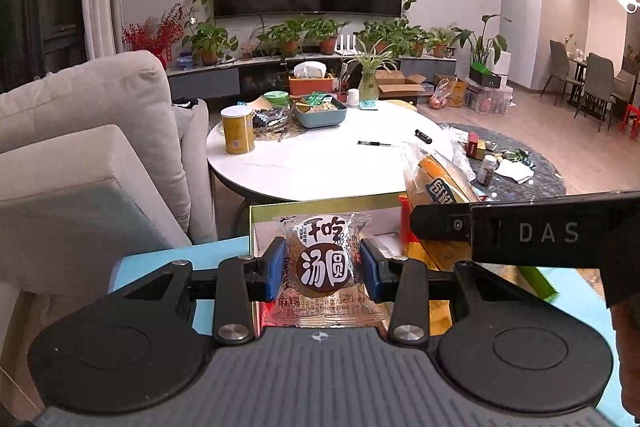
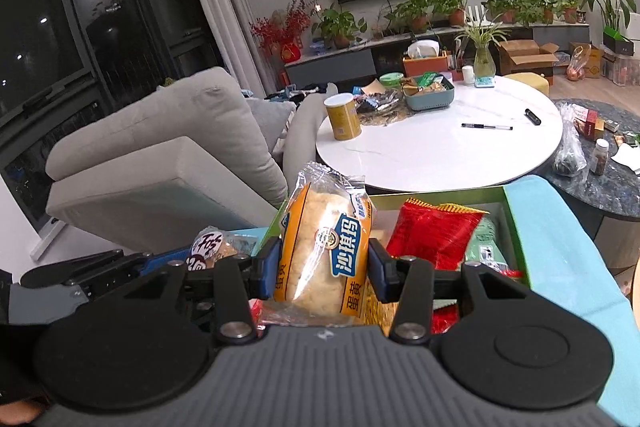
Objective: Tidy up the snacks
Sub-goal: 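Carry both packets into the green box and open both grippers, then withdraw both grippers from the box toward the remaining loose snacks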
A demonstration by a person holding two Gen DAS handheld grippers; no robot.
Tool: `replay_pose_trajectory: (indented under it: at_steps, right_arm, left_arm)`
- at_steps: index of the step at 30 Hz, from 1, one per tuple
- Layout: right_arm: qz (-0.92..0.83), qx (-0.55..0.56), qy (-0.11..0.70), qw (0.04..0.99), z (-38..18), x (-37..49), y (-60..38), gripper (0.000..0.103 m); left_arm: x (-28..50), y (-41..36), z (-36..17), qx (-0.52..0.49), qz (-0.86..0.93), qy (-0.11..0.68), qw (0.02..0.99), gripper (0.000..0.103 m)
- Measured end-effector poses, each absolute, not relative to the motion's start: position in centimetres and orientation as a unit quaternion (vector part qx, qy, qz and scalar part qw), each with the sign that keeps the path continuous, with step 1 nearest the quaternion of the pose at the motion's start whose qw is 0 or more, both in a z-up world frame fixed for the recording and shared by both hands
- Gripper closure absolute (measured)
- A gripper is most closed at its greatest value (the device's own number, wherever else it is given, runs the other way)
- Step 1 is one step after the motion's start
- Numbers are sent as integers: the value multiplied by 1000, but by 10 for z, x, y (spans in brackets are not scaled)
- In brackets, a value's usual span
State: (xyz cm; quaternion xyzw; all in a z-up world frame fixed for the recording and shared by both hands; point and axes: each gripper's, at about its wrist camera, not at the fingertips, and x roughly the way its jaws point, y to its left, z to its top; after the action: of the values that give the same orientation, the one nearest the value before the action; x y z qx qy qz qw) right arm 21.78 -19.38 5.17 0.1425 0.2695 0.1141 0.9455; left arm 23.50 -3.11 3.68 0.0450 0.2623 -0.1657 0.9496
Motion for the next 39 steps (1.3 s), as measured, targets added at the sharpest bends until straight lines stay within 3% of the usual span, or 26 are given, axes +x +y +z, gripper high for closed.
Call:
replay_pose_trajectory:
  at_steps: [18,19,20,22,32,39]
  right_arm:
    - [105,147,312,933,20,278,-184,31]
    - [105,148,313,932,19,279,-183,31]
    - [102,149,312,933,19,279,-183,31]
    - [98,153,304,935,20,277,-185,30]
    - [96,161,274,943,41,233,-202,30]
    - [98,156,260,948,58,193,-209,30]
  left_arm:
    - [310,-32,-14,21,-159,307,938,65]
    - [310,-32,-14,20,-155,303,940,60]
    - [310,-32,-13,18,-152,302,941,46]
    - [306,-29,-12,11,-146,296,944,29]
    - [267,-22,9,15,-134,278,951,15]
    - [229,-32,28,31,-147,264,953,14]
